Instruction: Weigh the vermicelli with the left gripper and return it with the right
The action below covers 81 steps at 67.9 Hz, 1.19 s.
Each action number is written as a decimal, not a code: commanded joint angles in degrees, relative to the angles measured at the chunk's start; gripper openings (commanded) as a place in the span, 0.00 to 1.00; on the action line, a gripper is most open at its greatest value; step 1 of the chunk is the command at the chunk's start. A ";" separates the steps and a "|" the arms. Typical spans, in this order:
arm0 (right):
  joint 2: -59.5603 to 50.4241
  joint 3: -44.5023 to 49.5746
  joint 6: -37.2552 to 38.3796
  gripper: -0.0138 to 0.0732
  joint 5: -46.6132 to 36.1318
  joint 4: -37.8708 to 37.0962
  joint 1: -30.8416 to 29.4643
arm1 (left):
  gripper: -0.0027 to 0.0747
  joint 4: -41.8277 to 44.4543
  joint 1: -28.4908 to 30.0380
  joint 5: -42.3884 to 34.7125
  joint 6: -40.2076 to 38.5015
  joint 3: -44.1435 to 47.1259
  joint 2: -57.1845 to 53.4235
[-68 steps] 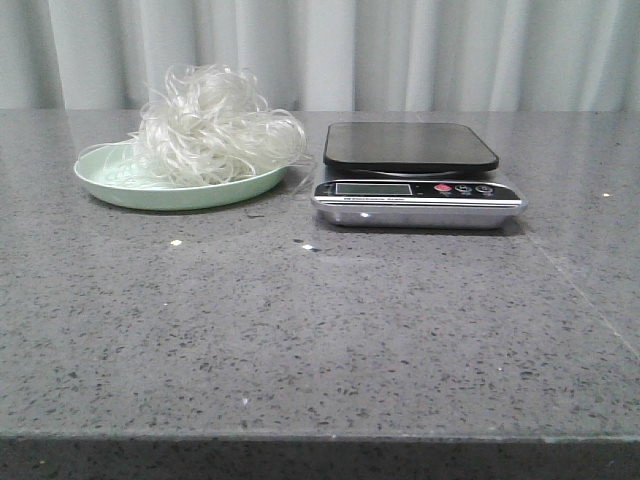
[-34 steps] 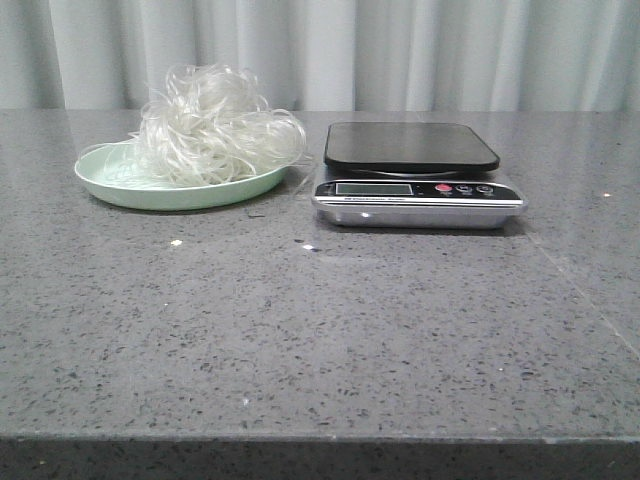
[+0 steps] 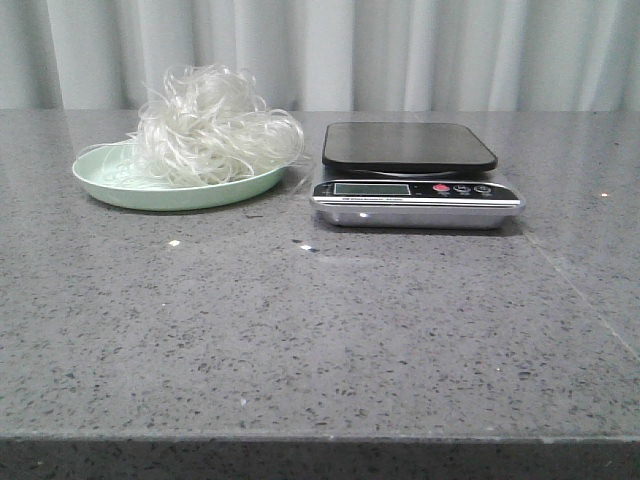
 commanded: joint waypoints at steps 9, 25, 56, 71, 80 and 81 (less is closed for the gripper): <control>0.59 -1.48 -0.41 0.33 -4.46 0.27 -0.27 | 0.21 -0.61 0.13 -4.55 -0.34 0.42 -1.17; 0.59 -1.48 -0.41 0.33 -4.46 0.27 -0.27 | 0.21 -0.61 0.13 -4.55 -0.34 0.42 -1.17; 0.59 -1.48 -0.41 0.33 -4.54 0.27 -0.27 | 0.21 -0.61 0.13 -4.55 -0.34 0.42 -1.17; 0.46 2.63 0.35 0.33 -2.67 0.27 -0.27 | 0.21 -0.61 0.13 -4.55 -0.34 0.42 -1.17; -2.67 7.40 5.64 0.33 -1.97 -3.59 -0.27 | 0.21 -0.61 0.13 -4.55 -0.34 0.42 -1.17; -2.94 7.65 5.98 0.33 -1.97 -3.83 -0.27 | 0.21 -0.61 0.13 -4.55 -0.34 0.42 -1.17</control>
